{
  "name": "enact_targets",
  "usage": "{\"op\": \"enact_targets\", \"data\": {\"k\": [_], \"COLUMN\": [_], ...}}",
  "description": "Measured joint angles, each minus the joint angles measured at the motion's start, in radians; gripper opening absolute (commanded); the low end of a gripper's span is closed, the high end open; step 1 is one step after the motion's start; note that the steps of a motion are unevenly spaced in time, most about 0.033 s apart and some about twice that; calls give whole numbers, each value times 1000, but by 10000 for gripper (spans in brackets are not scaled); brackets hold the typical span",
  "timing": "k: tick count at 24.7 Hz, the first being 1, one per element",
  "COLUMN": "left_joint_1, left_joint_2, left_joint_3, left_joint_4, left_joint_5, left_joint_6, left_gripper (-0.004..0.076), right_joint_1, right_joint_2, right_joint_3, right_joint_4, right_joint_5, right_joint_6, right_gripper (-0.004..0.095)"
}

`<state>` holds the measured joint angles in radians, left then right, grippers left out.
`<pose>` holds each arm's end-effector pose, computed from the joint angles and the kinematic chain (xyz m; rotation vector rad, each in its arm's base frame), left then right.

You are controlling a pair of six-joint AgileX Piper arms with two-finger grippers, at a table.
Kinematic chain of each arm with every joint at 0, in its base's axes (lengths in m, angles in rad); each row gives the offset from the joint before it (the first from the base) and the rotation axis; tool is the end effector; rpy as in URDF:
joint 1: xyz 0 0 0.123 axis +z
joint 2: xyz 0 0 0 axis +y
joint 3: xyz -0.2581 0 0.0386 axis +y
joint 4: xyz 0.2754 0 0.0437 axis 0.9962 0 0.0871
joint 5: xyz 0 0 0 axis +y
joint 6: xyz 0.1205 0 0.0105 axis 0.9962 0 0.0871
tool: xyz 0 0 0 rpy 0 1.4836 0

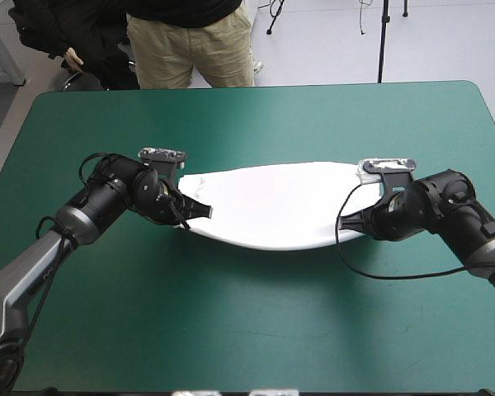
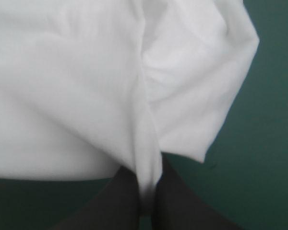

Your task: Fold the cloth

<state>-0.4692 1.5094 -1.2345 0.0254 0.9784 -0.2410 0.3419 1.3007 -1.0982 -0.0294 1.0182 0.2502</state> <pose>0.3108 -0.1547 0.2391 0.3265 2.7298 -0.1652 0.2819 0.0971 0.2599 -0.1377 2.7083 0.1389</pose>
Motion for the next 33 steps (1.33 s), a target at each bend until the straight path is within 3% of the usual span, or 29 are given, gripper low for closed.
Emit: {"op": "enact_targets", "data": {"k": [7, 13, 23, 26, 30, 33], "left_joint_1": [129, 129, 130, 130, 130, 131], "left_joint_2": [174, 343, 538, 555, 558, 558], "left_joint_3": [-273, -447, -584, -623, -696, -755], "left_joint_4": [11, 31, 57, 62, 65, 70], "left_joint_5": [-34, -33, -20, -10, 21, 50], "left_joint_6": [34, 41, 41, 54, 126, 155], "left_gripper": [-15, -17, -7, 99, 379, 498], "right_joint_1": [-30, -143, -192, -193, -193, -193], "right_joint_2": [256, 450, 609, 617, 617, 617], "right_joint_3": [-239, -406, -514, -518, -534, -564], "right_joint_4": [-64, 29, 109, 124, 136, 141], "right_joint_5": [-98, -105, -102, -101, -78, -51], "right_joint_6": [0, -74, -141, -195, -233, -244], "right_gripper": [-17, -18, 19, 206, 523, 595]}}
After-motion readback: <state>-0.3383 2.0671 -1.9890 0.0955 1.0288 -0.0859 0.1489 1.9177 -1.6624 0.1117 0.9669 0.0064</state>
